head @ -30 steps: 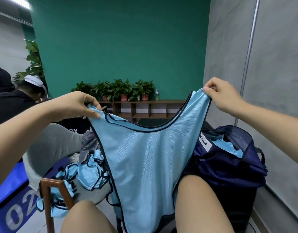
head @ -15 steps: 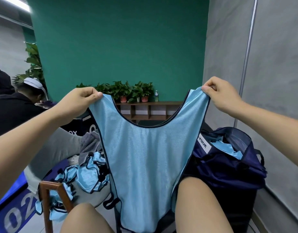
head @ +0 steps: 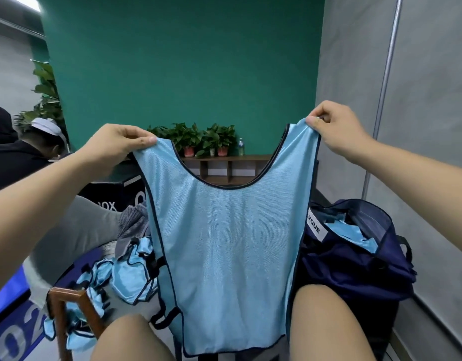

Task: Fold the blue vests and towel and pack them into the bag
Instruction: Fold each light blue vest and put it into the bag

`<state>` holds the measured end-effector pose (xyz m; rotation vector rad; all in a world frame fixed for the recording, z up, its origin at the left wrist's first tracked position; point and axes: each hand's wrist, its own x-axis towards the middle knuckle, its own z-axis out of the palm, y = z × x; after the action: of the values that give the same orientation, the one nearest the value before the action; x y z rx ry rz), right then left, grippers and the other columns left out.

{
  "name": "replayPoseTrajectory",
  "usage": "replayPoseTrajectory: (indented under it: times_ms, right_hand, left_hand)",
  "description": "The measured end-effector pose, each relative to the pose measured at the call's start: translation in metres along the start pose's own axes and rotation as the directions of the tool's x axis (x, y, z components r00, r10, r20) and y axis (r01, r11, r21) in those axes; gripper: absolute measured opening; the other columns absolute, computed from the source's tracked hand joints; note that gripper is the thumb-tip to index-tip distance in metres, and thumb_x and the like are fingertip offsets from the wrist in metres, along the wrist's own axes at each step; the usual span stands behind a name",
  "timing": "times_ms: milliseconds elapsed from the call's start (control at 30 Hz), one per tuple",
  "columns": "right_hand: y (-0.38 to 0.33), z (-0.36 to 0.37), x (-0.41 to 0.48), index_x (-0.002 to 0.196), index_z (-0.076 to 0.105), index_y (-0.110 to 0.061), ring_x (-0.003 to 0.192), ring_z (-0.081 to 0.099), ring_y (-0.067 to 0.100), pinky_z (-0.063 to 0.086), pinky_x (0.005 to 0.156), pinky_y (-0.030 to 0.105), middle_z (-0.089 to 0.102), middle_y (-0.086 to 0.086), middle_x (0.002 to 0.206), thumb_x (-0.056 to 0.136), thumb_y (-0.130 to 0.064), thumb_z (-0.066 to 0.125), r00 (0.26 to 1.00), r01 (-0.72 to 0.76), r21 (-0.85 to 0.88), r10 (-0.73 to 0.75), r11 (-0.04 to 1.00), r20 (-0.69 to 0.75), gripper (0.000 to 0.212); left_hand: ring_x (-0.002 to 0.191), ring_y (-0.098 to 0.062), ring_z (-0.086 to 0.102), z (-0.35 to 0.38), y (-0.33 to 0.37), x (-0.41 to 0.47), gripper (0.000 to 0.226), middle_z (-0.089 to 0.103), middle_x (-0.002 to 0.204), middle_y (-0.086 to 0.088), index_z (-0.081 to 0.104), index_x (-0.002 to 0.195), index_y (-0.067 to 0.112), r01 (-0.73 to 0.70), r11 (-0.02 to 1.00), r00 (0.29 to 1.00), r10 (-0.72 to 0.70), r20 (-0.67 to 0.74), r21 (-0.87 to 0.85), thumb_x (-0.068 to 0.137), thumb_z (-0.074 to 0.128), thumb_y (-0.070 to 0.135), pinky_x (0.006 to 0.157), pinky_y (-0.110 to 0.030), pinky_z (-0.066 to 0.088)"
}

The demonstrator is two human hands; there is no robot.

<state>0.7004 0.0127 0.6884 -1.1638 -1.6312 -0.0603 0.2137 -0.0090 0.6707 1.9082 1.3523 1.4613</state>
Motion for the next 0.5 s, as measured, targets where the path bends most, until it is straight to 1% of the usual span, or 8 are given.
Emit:
replayPoseTrajectory:
  times_ms: [67,200,267,333,400,467,500]
  right_hand:
    - [0.009,0.008,0.011,0.091,0.071,-0.022,0.08,0.06,0.012,0.052,0.08,0.037,0.069,-0.009,0.084,0.096,-0.032,0.068,1.0,-0.012,0.004,0.012,1.0,0.003,0.011]
    - [0.04,0.033,0.033,0.086,0.071,-0.026,0.089,0.068,0.016,0.057,0.09,0.045,0.072,-0.013,0.087,0.092,-0.035,0.071,0.999,-0.034,-0.045,0.035,0.998,0.032,0.01]
    - [0.061,0.049,0.045,0.087,0.071,-0.026,0.093,0.069,0.019,0.058,0.091,0.046,0.073,-0.01,0.09,0.093,-0.034,0.071,0.997,-0.054,-0.078,0.058,0.995,0.046,0.01]
    - [0.083,0.067,0.056,0.085,0.07,-0.027,0.093,0.07,0.02,0.058,0.09,0.046,0.073,-0.008,0.091,0.093,-0.035,0.071,0.994,-0.082,-0.102,0.089,0.991,0.058,0.011]
    - [0.106,0.087,0.067,0.083,0.068,-0.028,0.093,0.07,0.021,0.058,0.091,0.047,0.073,-0.008,0.091,0.092,-0.036,0.07,0.99,-0.109,-0.118,0.118,0.987,0.073,0.013]
    - [0.127,0.107,0.077,0.084,0.068,-0.026,0.093,0.069,0.022,0.058,0.09,0.045,0.073,-0.005,0.093,0.093,-0.034,0.07,0.986,-0.132,-0.145,0.145,0.981,0.083,0.012]
    - [0.137,0.117,0.081,0.086,0.069,-0.025,0.094,0.069,0.022,0.058,0.089,0.044,0.073,-0.003,0.094,0.094,-0.032,0.069,0.983,-0.145,-0.156,0.161,0.977,0.091,0.011]
  left_hand:
    - [0.075,-0.004,0.069,0.005,-0.006,0.014,0.027,0.081,0.1,-0.004,0.084,0.103,0.016,0.005,0.999,1.0,-0.006,0.017,0.052,0.085,0.085,0.035,0.068,-0.016,0.054]
    - [0.067,0.002,0.069,0.027,-0.027,0.049,0.016,0.081,0.094,0.001,0.083,0.102,0.017,-0.008,0.984,0.997,-0.005,0.074,0.176,0.092,0.083,0.03,0.061,-0.007,0.051]
    - [0.069,0.001,0.068,0.041,-0.041,0.073,0.014,0.081,0.094,0.003,0.083,0.102,0.02,-0.016,0.966,0.994,-0.011,0.105,0.256,0.093,0.082,0.031,0.063,-0.006,0.05]
    - [0.075,-0.005,0.069,0.056,-0.06,0.098,0.012,0.081,0.095,0.003,0.083,0.102,0.023,-0.012,0.947,0.992,-0.03,0.126,0.322,0.093,0.082,0.031,0.068,-0.011,0.051]
    - [0.082,-0.012,0.071,0.073,-0.084,0.125,0.006,0.081,0.096,0.002,0.082,0.1,0.024,-0.01,0.93,0.988,-0.047,0.146,0.366,0.094,0.082,0.027,0.074,-0.02,0.051]
    - [0.089,-0.02,0.073,0.091,-0.109,0.15,0.002,0.08,0.094,0.003,0.08,0.096,0.025,-0.003,0.911,0.986,-0.065,0.151,0.413,0.095,0.081,0.025,0.081,-0.029,0.052]
    - [0.092,-0.023,0.073,0.101,-0.123,0.162,0.002,0.08,0.093,0.002,0.08,0.095,0.025,0.01,0.907,0.986,-0.078,0.146,0.422,0.095,0.082,0.025,0.083,-0.032,0.052]
